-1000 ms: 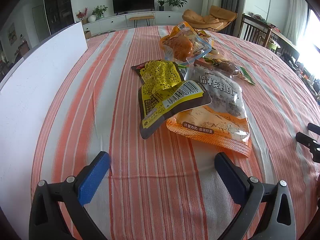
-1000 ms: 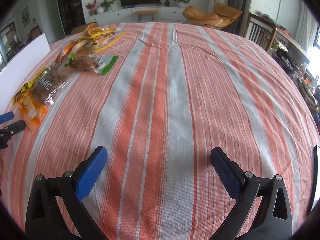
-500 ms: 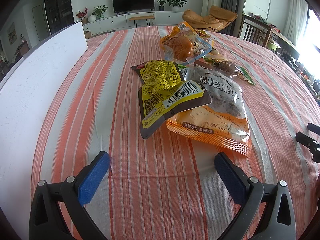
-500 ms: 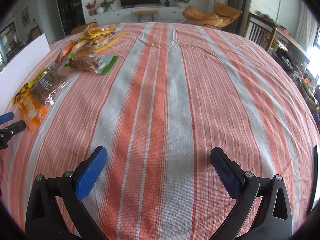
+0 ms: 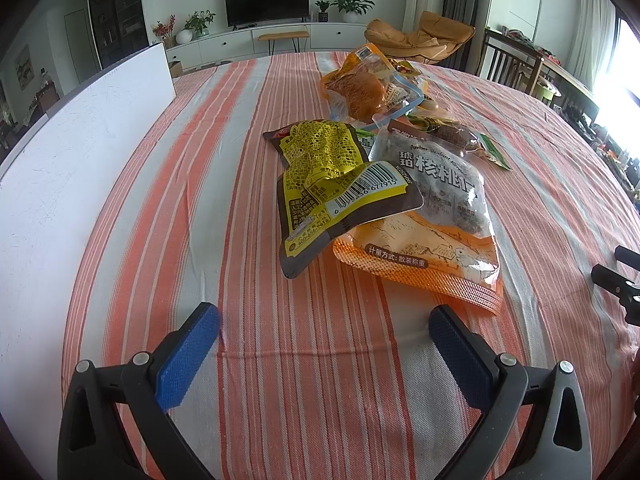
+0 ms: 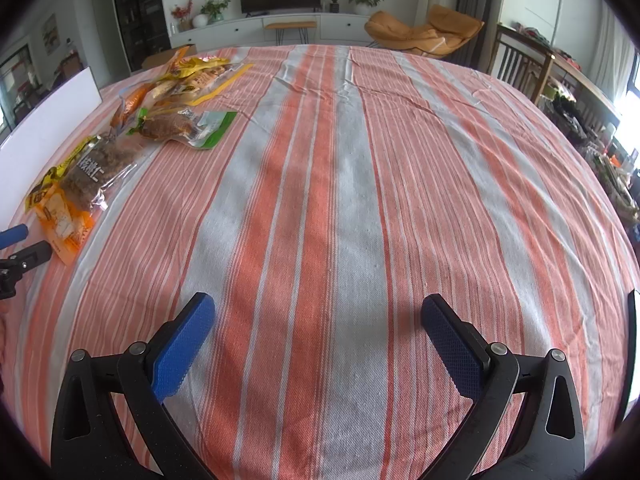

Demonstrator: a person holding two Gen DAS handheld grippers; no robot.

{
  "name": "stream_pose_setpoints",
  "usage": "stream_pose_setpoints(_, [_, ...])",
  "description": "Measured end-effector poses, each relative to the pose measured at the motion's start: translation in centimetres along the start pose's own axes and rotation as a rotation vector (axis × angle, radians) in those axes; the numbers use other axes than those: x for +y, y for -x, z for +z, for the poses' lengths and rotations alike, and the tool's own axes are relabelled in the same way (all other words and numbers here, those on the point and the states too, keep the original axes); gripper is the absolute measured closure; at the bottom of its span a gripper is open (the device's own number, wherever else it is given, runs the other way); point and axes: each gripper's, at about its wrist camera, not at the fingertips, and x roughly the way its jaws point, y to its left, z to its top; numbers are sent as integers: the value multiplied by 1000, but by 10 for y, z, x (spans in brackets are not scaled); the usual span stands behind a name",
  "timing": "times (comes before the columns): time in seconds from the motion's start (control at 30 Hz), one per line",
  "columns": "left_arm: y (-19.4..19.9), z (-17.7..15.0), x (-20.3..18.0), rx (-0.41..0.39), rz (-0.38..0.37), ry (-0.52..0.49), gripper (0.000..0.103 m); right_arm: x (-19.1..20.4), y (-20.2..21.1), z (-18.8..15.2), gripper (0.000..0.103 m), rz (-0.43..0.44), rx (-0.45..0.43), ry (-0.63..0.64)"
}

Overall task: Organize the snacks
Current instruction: 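Return both tools to the table above the remaining snacks, then grasp the yellow snack pouch with the left tool and lift it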

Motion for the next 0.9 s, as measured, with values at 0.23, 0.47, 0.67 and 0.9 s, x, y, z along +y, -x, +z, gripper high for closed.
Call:
stream_pose_setpoints(0.23, [0, 0, 0, 0, 0, 0, 0, 0, 0, 0, 0, 0, 0, -1])
stream_pose_setpoints(0.47, [21, -24, 9, 34, -7, 11, 0, 0, 1, -1, 0, 1, 0, -2])
stream_pose_setpoints(0.67, [50, 20, 32, -16, -164, 95, 0, -1, 1, -1, 0, -4, 0, -6])
stream_pose_setpoints(0.9, [-24, 103, 34, 142, -185, 137, 4, -2, 1, 0, 0, -5, 0, -8])
